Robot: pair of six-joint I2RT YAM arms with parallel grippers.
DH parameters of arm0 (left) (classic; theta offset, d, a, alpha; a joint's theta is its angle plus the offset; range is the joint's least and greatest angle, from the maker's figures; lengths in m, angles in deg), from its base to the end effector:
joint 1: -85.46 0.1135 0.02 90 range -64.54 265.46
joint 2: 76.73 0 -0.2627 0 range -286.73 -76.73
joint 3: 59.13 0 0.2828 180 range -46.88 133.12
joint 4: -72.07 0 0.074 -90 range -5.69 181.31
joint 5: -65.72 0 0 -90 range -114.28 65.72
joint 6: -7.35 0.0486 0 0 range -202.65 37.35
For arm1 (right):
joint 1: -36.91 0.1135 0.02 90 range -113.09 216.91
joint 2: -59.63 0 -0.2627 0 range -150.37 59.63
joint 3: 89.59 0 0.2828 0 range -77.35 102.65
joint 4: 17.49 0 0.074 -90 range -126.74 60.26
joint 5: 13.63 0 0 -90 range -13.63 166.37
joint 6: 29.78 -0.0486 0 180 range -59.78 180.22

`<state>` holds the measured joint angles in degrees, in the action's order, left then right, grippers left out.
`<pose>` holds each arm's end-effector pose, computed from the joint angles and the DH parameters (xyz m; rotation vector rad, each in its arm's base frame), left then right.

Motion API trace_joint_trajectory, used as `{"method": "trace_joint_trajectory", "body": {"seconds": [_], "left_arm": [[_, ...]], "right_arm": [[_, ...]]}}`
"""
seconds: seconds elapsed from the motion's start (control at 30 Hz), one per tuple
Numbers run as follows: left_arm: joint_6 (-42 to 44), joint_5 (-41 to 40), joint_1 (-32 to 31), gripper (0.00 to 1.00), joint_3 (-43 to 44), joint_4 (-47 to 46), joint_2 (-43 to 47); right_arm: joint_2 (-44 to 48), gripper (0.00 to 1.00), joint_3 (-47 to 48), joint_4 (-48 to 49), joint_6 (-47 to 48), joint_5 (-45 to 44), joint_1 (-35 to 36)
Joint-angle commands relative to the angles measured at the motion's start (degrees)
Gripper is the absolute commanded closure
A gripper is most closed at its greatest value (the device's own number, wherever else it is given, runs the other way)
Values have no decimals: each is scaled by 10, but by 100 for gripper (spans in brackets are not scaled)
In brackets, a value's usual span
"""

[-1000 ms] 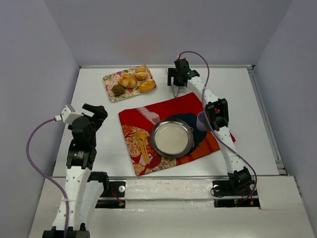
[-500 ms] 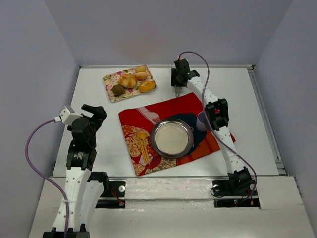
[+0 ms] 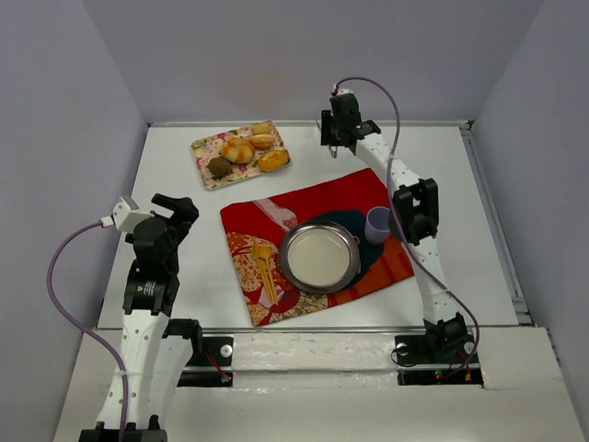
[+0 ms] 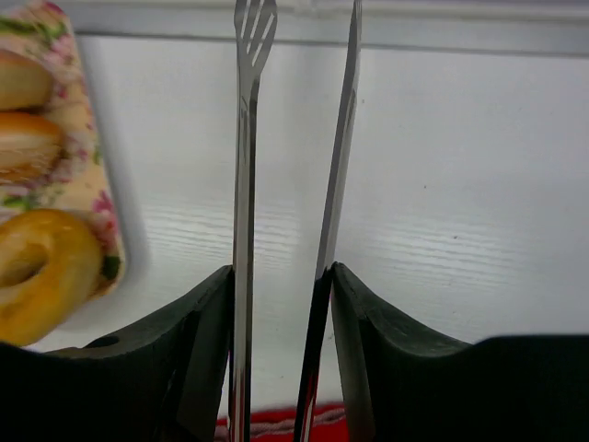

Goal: Place the bread

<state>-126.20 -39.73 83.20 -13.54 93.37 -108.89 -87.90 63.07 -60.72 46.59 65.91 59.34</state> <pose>0.1927 0.0054 0.3025 -0.7896 1.5242 -0.3651 0.5757 0.2281 0.2047 -0.0719 2.2253 0.1414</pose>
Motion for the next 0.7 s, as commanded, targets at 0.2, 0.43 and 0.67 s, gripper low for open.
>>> {"method": "trace_joint_trajectory", "body": {"seconds": [0.2,0.43,0.67], "left_arm": [[0,0,-2,1,-2,-18,-5],[0,11,-2,1,-7,-22,-2],[2,22,-2,1,-9,-26,-3]], "right_arm": [[231,50,-111,78,46,161,-2],[279,50,-182,30,51,265,23],[270,50,-175,-35,205,208,96]]}}
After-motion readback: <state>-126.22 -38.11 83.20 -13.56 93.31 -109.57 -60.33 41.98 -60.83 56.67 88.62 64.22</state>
